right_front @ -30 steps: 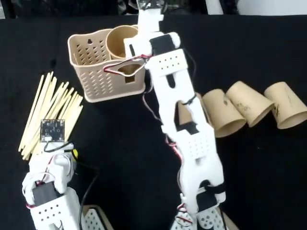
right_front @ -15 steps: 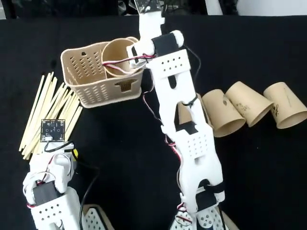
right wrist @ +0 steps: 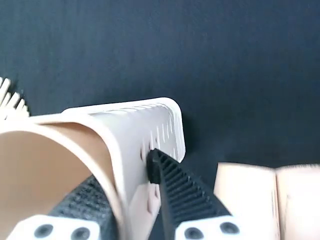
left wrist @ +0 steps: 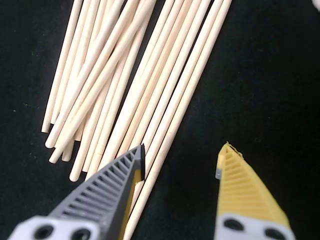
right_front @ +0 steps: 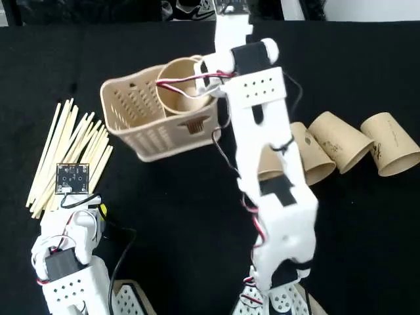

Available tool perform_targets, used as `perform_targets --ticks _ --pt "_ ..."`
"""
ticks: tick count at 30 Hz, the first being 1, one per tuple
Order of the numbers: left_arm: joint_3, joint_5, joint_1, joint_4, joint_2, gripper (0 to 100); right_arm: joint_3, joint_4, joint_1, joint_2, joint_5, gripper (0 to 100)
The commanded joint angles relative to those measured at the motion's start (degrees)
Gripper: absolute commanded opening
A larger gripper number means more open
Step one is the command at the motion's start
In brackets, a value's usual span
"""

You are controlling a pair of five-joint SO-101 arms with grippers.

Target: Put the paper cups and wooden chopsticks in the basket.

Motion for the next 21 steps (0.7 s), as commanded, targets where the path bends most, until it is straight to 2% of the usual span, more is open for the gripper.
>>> perform_targets --ticks 1,7,14,17,21 --pt "0.0 -0.4 -0.5 0.1 -0.4 25 7.0 1.9 -0.6 -10.9 -0.7 1.1" --pt "0.0 -0.4 -0.5 0.1 -0.4 25 18.7 1.8 -2.9 -15.6 -0.4 1.9" --pt "0.0 -0.4 -0.5 0.2 -0.4 25 23.5 1.5 -3.1 -15.6 0.0 24.1" --pt "0.0 -0.4 -0.5 0.2 -0.4 25 23.3 1.5 -3.2 -16.0 6.8 29.6" --pt "0.0 -0.4 -0.5 0.1 -0.4 25 22.4 1.8 -5.1 -18.8 15.7 31.2"
